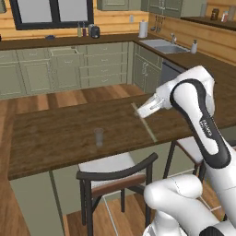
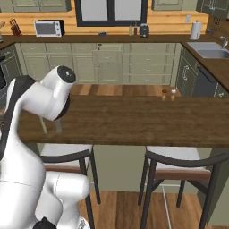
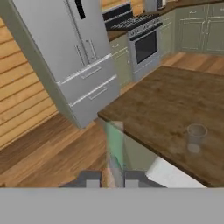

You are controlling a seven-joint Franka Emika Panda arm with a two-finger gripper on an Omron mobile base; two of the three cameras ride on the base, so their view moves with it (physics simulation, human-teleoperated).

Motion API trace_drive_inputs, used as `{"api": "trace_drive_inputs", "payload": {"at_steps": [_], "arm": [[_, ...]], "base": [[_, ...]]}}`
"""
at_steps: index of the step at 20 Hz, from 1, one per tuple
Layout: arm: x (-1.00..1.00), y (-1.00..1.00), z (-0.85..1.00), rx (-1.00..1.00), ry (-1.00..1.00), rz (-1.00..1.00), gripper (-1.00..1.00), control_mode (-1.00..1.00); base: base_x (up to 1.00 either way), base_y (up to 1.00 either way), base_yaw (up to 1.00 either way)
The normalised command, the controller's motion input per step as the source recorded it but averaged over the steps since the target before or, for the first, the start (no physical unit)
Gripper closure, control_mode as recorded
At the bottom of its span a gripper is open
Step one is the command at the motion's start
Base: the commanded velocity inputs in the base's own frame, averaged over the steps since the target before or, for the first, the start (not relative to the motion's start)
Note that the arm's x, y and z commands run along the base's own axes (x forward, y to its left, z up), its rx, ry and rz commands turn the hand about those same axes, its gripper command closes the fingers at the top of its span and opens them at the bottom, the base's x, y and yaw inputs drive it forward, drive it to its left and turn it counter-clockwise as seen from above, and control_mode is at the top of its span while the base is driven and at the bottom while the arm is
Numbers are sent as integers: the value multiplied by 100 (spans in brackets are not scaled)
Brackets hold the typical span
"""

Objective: Take a straw from the drawer in front and place it inside the glass cup on the dining counter.

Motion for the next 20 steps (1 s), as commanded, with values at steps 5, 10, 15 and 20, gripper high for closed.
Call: {"api": "trace_drive_inputs", "payload": {"at_steps": [5,10,15,20], "arm": [[46,33,0,27,0,29,100,-100],[66,33,-2,18,0,23,100,-100],[64,6,-13,16,0,20,100,-100],[31,2,-30,12,-3,17,100,-100]], "base": [[0,0,0],[0,0,0],[0,0,0],[0,0,0]]}}
